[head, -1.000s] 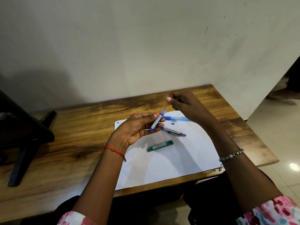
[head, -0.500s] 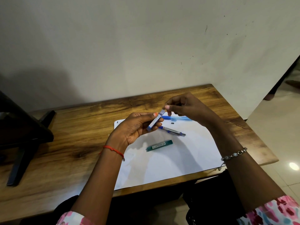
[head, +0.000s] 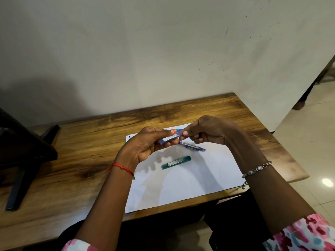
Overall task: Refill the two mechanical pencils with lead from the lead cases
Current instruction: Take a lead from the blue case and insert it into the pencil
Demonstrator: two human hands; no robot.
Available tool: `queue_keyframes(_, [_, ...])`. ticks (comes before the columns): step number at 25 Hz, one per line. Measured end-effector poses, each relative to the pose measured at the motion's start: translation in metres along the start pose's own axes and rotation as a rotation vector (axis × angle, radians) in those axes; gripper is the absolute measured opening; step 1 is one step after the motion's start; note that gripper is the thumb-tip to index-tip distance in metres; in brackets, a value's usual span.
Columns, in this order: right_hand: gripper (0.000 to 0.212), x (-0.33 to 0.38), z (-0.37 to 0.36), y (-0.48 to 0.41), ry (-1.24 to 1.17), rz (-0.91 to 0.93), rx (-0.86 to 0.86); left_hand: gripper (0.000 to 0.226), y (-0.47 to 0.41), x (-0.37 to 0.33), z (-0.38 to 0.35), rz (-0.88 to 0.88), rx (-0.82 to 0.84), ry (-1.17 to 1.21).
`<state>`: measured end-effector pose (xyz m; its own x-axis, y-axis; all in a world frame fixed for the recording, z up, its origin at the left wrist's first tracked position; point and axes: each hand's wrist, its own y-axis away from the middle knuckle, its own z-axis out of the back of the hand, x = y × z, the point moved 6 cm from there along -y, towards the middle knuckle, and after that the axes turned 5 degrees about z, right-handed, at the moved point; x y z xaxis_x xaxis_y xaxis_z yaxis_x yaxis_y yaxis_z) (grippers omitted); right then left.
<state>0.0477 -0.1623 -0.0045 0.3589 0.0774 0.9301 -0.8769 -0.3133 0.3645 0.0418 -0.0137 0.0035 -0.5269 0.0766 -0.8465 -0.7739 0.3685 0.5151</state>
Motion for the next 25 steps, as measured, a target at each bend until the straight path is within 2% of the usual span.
queue_keyframes(5, [0.012, -0.006, -0.003, 0.000, -0.024, -0.086, 0.026, 0.011, 0.000, 0.002, -0.001, 0.029, 0.012, -0.003])
queue_keyframes(11, [0.014, -0.005, -0.003, 0.000, -0.001, -0.094, 0.035, 0.012, 0.001, 0.003, -0.002, 0.024, 0.040, -0.075])
queue_keyframes(20, [0.005, 0.006, 0.016, 0.004, 0.134, 0.035, -0.163, 0.009, 0.000, 0.003, -0.001, -0.005, 0.061, -0.077])
queue_keyframes(25, [0.018, 0.010, 0.020, 0.003, 0.171, 0.070, -0.206, 0.010, -0.002, 0.003, 0.000, -0.042, 0.075, -0.046])
